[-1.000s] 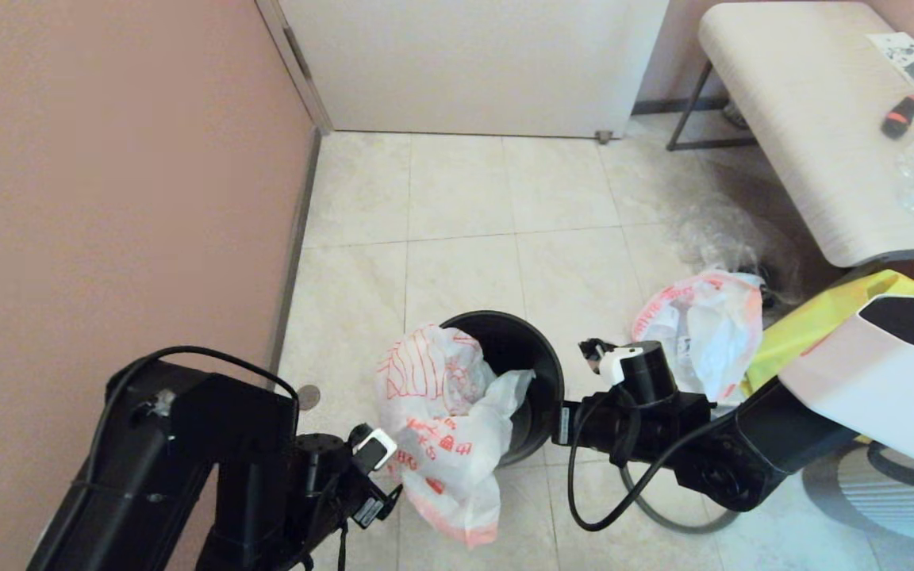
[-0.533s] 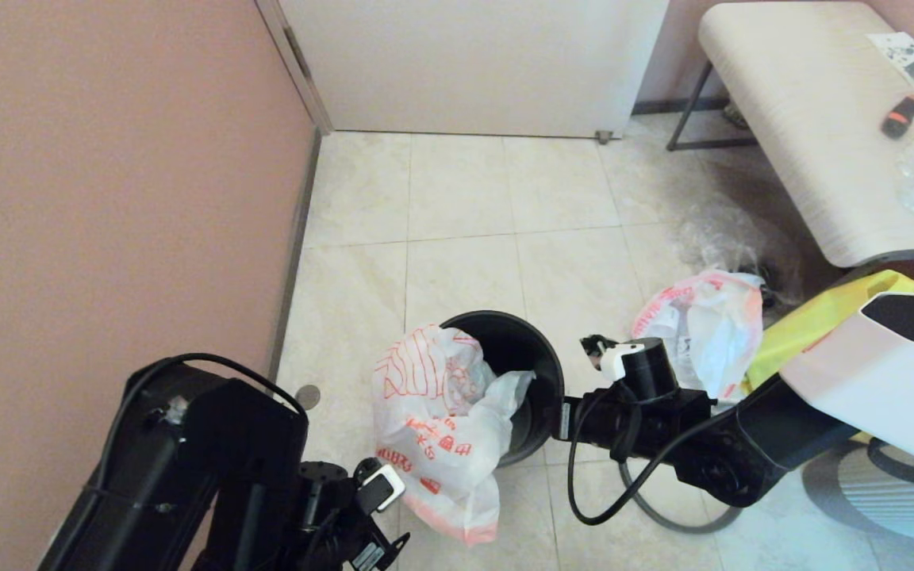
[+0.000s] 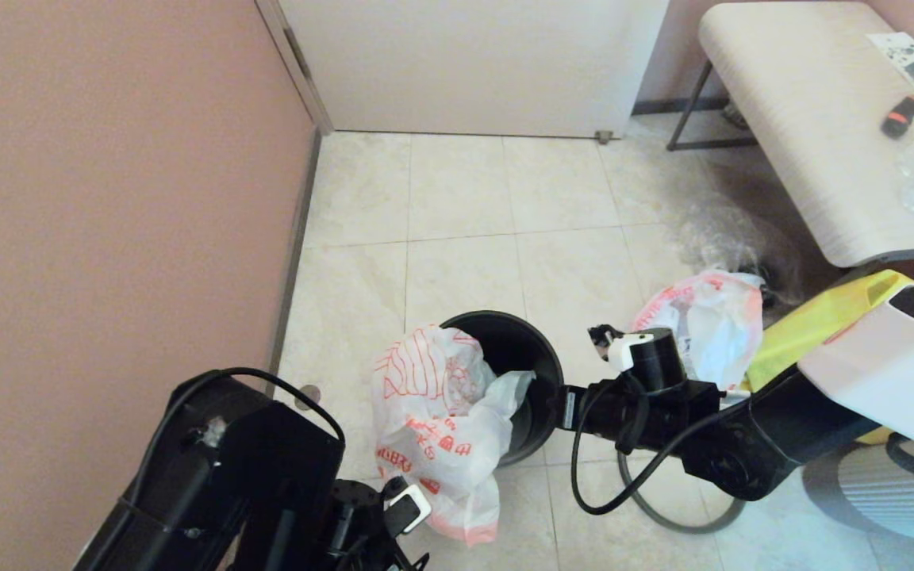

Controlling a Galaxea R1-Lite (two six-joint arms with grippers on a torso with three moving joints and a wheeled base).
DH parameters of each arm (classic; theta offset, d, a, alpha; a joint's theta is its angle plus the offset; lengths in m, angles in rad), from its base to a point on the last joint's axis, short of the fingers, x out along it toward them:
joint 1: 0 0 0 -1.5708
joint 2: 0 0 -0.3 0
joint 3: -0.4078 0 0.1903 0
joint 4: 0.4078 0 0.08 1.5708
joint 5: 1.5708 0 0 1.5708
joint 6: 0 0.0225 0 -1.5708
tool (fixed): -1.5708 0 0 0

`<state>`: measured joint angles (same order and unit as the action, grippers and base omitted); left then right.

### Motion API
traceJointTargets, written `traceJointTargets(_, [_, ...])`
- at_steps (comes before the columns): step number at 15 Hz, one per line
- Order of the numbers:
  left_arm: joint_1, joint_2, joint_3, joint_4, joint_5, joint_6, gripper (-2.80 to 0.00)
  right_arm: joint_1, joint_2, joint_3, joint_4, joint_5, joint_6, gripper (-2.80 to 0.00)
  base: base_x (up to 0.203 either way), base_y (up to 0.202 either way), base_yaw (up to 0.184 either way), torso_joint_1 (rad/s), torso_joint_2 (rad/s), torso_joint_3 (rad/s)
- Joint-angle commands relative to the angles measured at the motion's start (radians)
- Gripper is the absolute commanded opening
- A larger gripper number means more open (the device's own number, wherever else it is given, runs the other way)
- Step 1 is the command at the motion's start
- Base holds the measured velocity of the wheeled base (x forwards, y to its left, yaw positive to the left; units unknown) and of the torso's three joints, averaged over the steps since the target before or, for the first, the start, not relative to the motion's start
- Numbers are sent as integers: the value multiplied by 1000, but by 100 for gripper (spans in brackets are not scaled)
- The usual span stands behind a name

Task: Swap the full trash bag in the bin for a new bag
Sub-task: Put the new garbage bag on the trash can

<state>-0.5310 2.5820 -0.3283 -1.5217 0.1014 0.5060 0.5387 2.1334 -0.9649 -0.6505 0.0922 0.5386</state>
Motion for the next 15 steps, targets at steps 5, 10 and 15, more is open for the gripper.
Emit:
traceJointTargets(5, [-75,18,-112,-8,67,14,0,-8,-147,-8,45,38,45,-280,0,0,0,0,0,0])
traceJointTargets(10, [-101,15,-161,-8,114,9,0,-33,-193,-31,84,57,47,-280,0,0,0,0,0,0])
traceJointTargets(15, [-100,-12,-165,-8,133,-2,-280,-36,-193,-32,84,58,47,-280,0,0,0,0,0,0])
